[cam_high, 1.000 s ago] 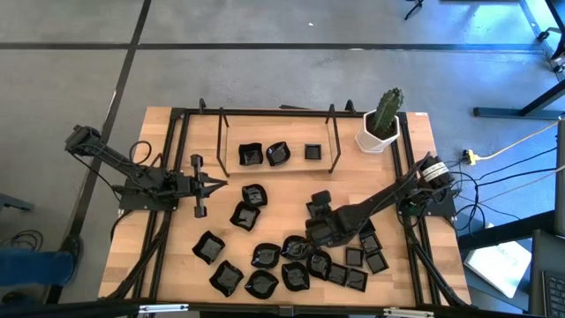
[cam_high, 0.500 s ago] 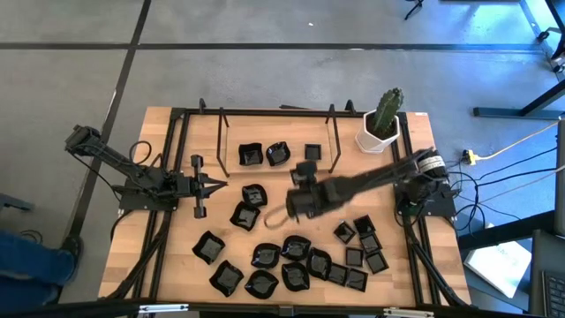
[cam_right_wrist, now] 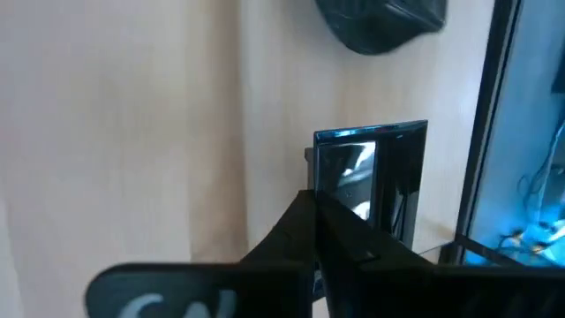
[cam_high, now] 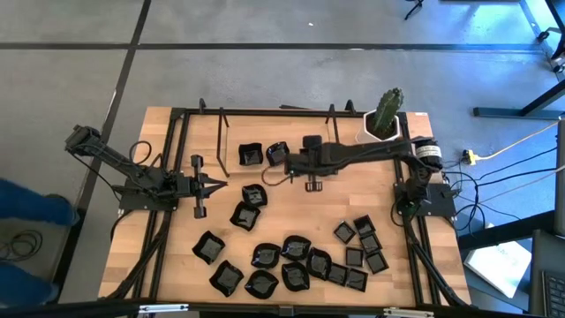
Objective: Pick & Place Mini shaped plates
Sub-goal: Stack the square plate on the top of the square plate on the shelf
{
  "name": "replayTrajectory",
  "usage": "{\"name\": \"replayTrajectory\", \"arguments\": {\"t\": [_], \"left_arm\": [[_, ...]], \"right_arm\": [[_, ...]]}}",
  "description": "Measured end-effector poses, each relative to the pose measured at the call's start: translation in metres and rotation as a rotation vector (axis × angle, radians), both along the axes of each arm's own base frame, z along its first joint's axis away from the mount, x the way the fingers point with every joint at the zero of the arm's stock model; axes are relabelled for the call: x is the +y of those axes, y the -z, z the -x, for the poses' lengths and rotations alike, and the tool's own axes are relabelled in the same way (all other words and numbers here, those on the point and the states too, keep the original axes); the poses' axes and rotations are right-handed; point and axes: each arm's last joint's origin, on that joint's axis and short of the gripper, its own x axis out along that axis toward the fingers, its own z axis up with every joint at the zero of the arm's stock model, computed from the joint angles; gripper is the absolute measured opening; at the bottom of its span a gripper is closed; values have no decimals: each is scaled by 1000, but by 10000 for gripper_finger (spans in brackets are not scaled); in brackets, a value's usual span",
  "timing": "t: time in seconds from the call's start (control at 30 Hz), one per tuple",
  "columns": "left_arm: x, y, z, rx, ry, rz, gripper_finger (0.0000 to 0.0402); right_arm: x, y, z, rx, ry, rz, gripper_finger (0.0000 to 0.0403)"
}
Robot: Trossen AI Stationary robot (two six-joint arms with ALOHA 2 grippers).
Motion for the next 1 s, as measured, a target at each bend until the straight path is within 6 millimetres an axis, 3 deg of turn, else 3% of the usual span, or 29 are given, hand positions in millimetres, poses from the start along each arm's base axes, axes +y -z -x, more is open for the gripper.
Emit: {"name": "replayTrajectory", "arguments": {"t": [0.43,1.0], "left_arm": [[0,0,0,0,0,0,6],[0,1,0,6,1,7,8]], "right_arm": [[-36,1,4,-46,159,-23,5],[-43,12,7,-14,119,-18,4]]}}
